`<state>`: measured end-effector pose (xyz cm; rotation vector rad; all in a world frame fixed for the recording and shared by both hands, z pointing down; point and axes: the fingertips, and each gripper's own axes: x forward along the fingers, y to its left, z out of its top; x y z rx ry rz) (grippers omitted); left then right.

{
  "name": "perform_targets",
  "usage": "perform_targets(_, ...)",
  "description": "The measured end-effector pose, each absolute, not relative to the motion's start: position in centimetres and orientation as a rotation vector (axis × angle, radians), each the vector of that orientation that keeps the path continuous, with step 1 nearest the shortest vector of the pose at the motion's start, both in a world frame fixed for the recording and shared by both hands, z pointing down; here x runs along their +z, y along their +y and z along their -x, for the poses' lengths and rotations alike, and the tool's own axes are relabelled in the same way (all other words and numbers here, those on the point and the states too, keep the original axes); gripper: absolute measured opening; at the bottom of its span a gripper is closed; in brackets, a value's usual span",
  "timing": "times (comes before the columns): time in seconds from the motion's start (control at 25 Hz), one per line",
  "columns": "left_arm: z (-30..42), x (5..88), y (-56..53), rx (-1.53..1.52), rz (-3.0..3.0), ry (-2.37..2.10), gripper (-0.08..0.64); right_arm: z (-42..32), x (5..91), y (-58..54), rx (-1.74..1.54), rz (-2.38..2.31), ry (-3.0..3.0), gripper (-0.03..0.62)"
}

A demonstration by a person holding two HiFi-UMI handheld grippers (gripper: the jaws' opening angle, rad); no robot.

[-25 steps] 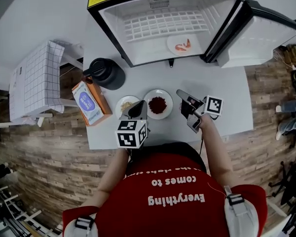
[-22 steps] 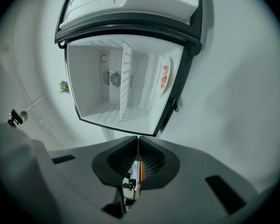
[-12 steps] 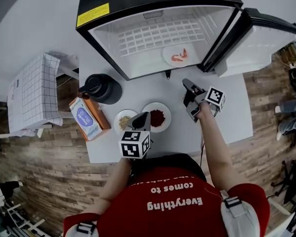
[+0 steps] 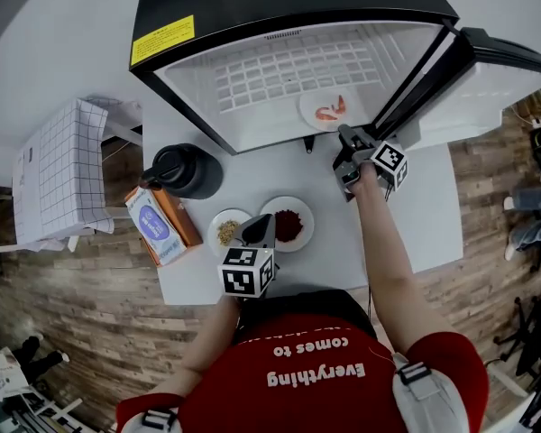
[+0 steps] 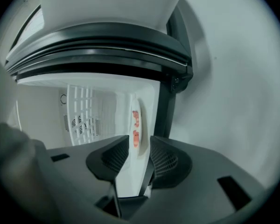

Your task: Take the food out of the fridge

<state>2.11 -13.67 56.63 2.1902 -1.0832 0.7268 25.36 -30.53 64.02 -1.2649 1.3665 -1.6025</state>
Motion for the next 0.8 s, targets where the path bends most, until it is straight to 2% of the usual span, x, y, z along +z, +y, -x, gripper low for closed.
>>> perform_targets(0.4,-1.9,57.4,-14.2,0.724,-2.158,-1.084,0.006,-25.1,64.3,-32.5,-1.647,1.394,1.307,0.123)
perform_targets(0.56,-2.3,57.3,-14.1,0.725,-2.166,-1.072,0.006,-25.0,64.9,-32.7,-1.677,1.392,1.237,0.038)
perform_targets(0.8,-2.1,57.1,-14.0,0.725,-2.167,-1.079,0.006,-24.6,64.0,-32.7,-1.626,1.253,1.259,0.026)
